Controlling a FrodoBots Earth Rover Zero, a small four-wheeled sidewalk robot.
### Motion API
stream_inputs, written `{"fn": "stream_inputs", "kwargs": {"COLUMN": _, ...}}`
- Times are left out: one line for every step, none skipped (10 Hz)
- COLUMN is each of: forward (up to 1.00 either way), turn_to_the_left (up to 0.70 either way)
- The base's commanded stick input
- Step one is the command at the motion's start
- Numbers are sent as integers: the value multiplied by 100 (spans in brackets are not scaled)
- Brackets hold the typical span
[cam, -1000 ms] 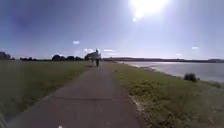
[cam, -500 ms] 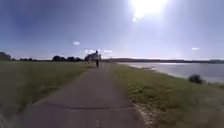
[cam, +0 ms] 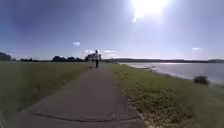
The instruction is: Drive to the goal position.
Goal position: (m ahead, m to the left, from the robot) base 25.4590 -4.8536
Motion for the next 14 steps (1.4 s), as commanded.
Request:
{"fn": "stream_inputs", "kwargs": {"forward": 50, "turn_to_the_left": 27}}
{"fn": "stream_inputs", "kwargs": {"forward": 50, "turn_to_the_left": 13}}
{"fn": "stream_inputs", "kwargs": {"forward": 50, "turn_to_the_left": 0}}
{"fn": "stream_inputs", "kwargs": {"forward": 50, "turn_to_the_left": 0}}
{"fn": "stream_inputs", "kwargs": {"forward": 50, "turn_to_the_left": 0}}
{"fn": "stream_inputs", "kwargs": {"forward": 50, "turn_to_the_left": 0}}
{"fn": "stream_inputs", "kwargs": {"forward": 50, "turn_to_the_left": 0}}
{"fn": "stream_inputs", "kwargs": {"forward": 50, "turn_to_the_left": 0}}
{"fn": "stream_inputs", "kwargs": {"forward": 50, "turn_to_the_left": 0}}
{"fn": "stream_inputs", "kwargs": {"forward": 50, "turn_to_the_left": 0}}
{"fn": "stream_inputs", "kwargs": {"forward": 50, "turn_to_the_left": 0}}
{"fn": "stream_inputs", "kwargs": {"forward": 50, "turn_to_the_left": 0}}
{"fn": "stream_inputs", "kwargs": {"forward": 50, "turn_to_the_left": 0}}
{"fn": "stream_inputs", "kwargs": {"forward": 50, "turn_to_the_left": -13}}
